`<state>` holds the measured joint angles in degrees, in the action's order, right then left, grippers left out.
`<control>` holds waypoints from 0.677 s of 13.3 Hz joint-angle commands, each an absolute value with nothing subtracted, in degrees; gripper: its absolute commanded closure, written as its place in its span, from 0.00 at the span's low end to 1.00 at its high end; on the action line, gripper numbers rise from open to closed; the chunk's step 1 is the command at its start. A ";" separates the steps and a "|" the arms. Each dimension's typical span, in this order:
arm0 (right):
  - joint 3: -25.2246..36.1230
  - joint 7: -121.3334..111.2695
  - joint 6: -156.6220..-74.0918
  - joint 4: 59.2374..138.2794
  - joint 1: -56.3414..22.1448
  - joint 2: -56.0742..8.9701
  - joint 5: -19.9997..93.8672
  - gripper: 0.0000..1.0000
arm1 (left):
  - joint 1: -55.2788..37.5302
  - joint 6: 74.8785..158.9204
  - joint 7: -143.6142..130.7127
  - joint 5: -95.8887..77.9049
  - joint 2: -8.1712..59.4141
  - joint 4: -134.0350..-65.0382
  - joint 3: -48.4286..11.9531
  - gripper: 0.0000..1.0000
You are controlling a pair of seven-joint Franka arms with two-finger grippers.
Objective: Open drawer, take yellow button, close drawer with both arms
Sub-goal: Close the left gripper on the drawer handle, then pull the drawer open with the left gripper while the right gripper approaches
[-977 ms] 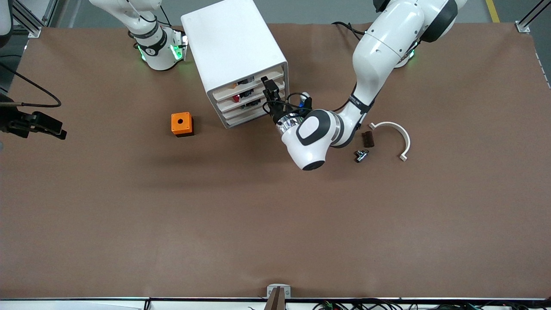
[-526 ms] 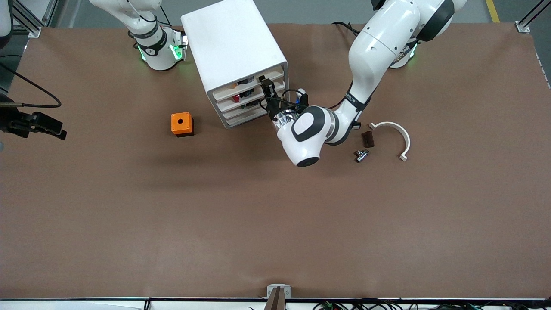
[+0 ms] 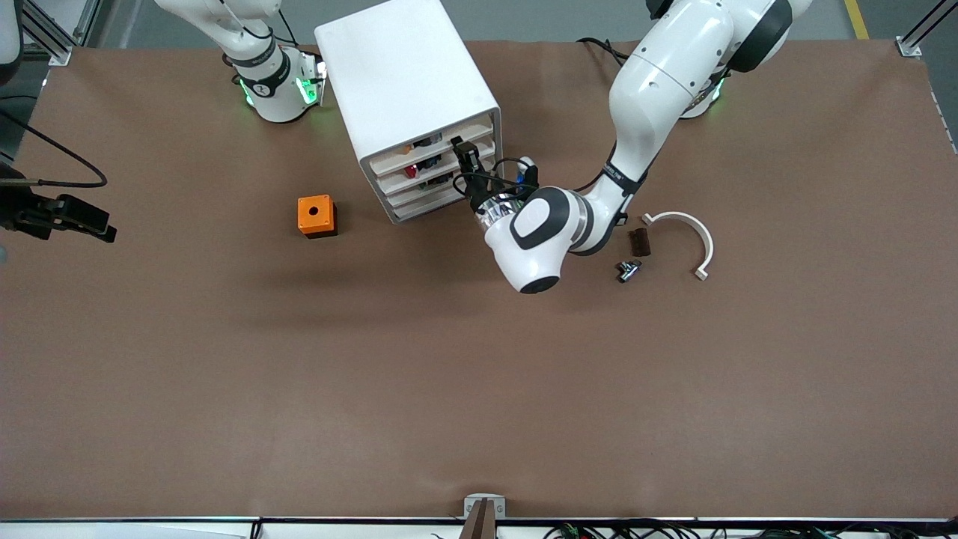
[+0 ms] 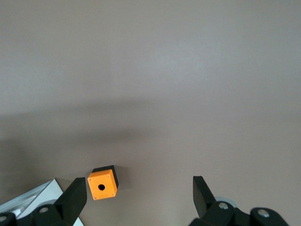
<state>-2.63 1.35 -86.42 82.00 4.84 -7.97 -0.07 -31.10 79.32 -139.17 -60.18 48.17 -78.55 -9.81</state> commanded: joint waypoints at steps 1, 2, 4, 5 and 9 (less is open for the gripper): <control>-2.64 1.93 -84.82 82.62 4.31 -8.00 0.62 0.00 | -27.70 78.66 -139.05 -60.64 47.99 -76.21 -8.35 0.83; -2.64 4.54 -84.81 82.62 3.44 -7.91 0.62 0.00 | -26.21 78.66 -138.35 -60.73 47.90 -75.85 -8.44 0.83; -2.81 19.34 -82.46 82.53 1.07 -7.91 1.05 0.00 | -25.66 78.75 -137.46 -60.91 47.90 -75.68 -8.44 0.83; -2.81 25.95 -81.83 82.44 -0.34 -7.91 1.40 0.00 | -26.01 78.75 -137.46 -60.91 47.90 -75.50 -8.44 0.83; -2.73 29.18 -81.30 82.44 -1.41 -7.74 1.93 0.00 | -27.33 78.66 -138.34 -60.82 47.90 -75.76 -9.05 0.81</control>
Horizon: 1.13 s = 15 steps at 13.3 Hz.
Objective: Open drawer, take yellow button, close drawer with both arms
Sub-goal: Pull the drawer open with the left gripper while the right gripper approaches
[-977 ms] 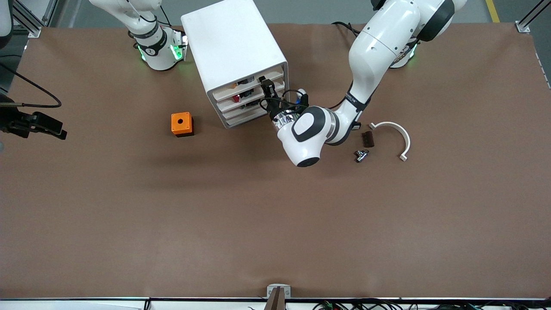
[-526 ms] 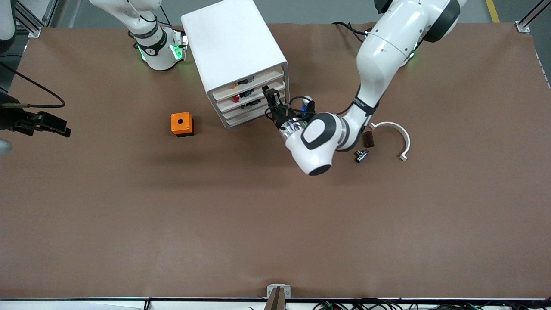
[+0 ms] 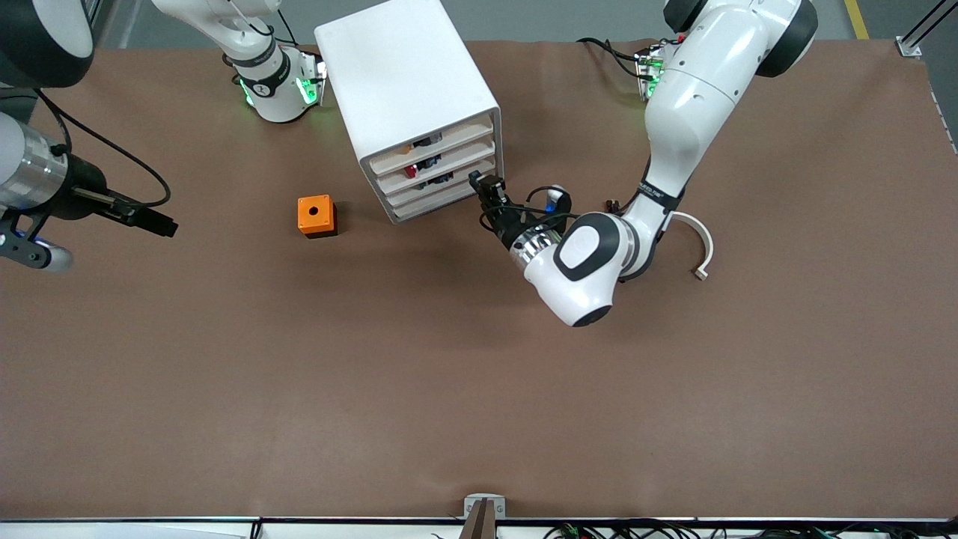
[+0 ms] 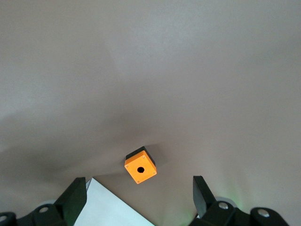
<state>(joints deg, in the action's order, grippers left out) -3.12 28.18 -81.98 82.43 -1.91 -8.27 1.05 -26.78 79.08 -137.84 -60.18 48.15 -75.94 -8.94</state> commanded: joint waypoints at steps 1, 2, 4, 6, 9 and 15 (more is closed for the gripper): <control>-2.72 29.18 -81.12 82.44 -1.32 -7.82 1.93 0.00 | -28.20 78.58 -138.34 -60.82 47.90 -75.94 -9.05 0.78; -2.72 29.35 -81.04 82.44 -1.41 -7.74 1.93 0.00 | -29.26 78.57 -138.34 -60.73 48.07 -76.02 -9.05 0.78; -2.72 29.36 -81.04 82.44 -1.41 -7.74 1.93 0.00 | -30.76 78.57 -138.43 -60.73 48.25 -76.03 -9.05 0.77; -2.72 29.44 -80.95 82.44 -1.41 -7.74 1.93 0.00 | -32.42 78.57 -138.43 -60.47 48.34 -76.11 -9.05 0.73; -2.72 29.97 -80.51 82.44 -1.67 -7.74 2.02 0.00 | -33.31 78.57 -138.25 -60.29 48.69 -76.46 -8.96 0.72; -2.81 40.77 -79.37 82.44 -3.51 -7.65 6.15 0.00 | -34.98 78.57 -138.16 -60.29 49.48 -76.55 -8.96 0.74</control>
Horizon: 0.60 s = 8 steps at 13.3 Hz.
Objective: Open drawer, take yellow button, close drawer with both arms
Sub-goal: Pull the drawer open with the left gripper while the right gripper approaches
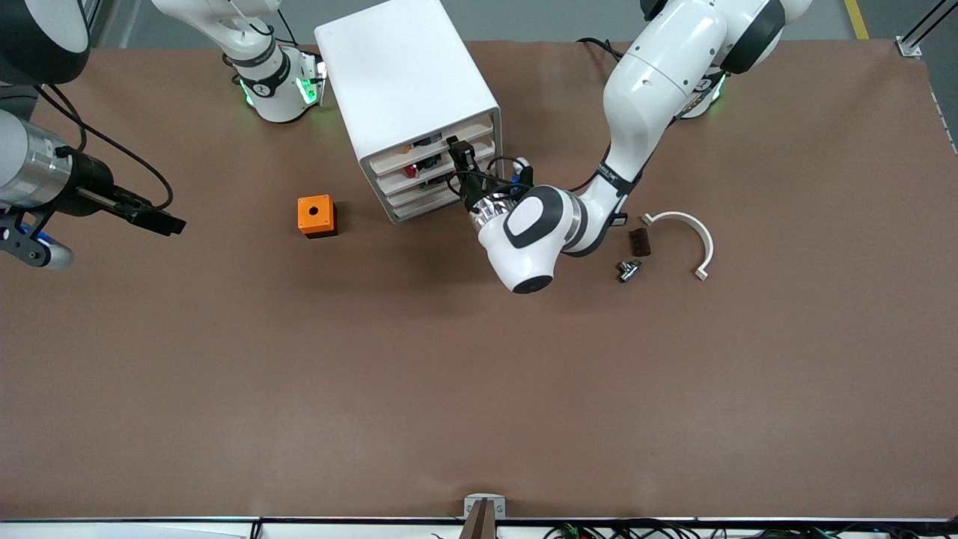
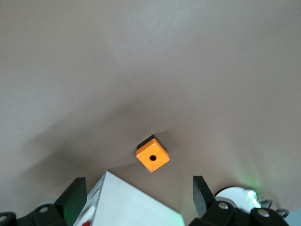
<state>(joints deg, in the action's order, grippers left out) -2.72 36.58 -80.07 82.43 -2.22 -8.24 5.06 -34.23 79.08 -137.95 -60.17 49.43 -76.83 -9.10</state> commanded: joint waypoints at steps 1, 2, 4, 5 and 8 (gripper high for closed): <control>-2.81 42.78 -79.37 82.35 -4.65 -7.56 6.24 0.00 | -35.07 78.57 -138.25 -60.29 49.40 -76.55 -8.96 0.80; -2.81 44.80 -79.37 82.35 -5.44 -7.56 6.24 0.00 | -34.98 78.57 -138.34 -60.21 49.22 -76.47 -8.88 0.88; -2.81 49.37 -79.37 82.35 -7.02 -7.56 7.03 0.00 | -34.46 78.49 -138.43 -58.19 49.04 -76.29 -8.70 1.00; -2.81 51.48 -79.45 82.35 -7.38 -7.56 7.81 0.00 | -34.37 78.49 -138.43 -58.10 48.96 -76.29 -8.61 1.00; -2.81 58.95 -80.15 82.44 -8.08 -7.56 11.86 0.00 | -31.22 78.22 -138.52 -58.27 48.87 -75.94 -8.44 1.00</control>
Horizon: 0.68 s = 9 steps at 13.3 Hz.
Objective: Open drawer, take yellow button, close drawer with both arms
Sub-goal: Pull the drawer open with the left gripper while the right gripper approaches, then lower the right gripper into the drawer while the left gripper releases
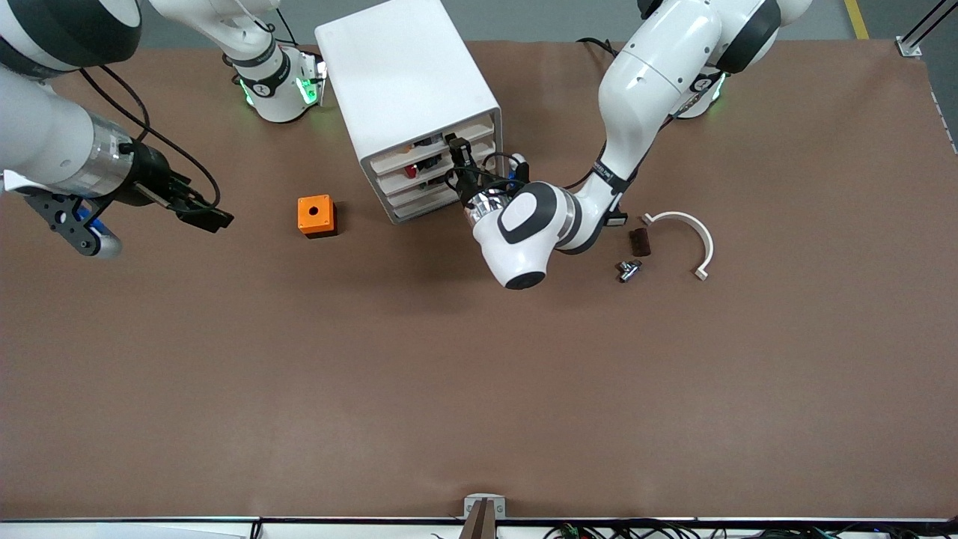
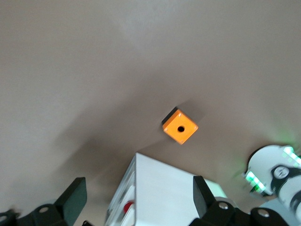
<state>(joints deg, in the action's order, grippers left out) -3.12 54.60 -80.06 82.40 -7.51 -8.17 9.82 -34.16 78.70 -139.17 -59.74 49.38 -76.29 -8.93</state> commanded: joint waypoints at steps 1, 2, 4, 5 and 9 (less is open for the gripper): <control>-2.81 60.45 -80.94 82.53 -9.30 -7.56 11.95 0.00 | -29.20 78.31 -138.17 -58.36 48.95 -75.68 -8.44 0.99; -2.81 62.21 -81.73 82.53 -10.19 -7.56 11.95 0.00 | -27.61 78.48 -137.82 -58.36 49.13 -74.98 -8.44 0.99; -2.81 66.86 -85.06 82.88 -13.08 -7.99 11.95 0.00 | -25.85 79.45 -136.94 -58.36 49.39 -73.75 -8.35 0.98; -2.73 69.06 -86.64 82.97 -15.01 -8.43 11.95 0.00 | -25.23 81.37 -136.06 -58.36 49.39 -73.57 -8.35 0.97; -2.72 77.95 -90.35 82.97 -22.04 -10.63 11.60 0.00 | -24.70 83.94 -135.09 -58.36 48.96 -73.56 -8.35 0.74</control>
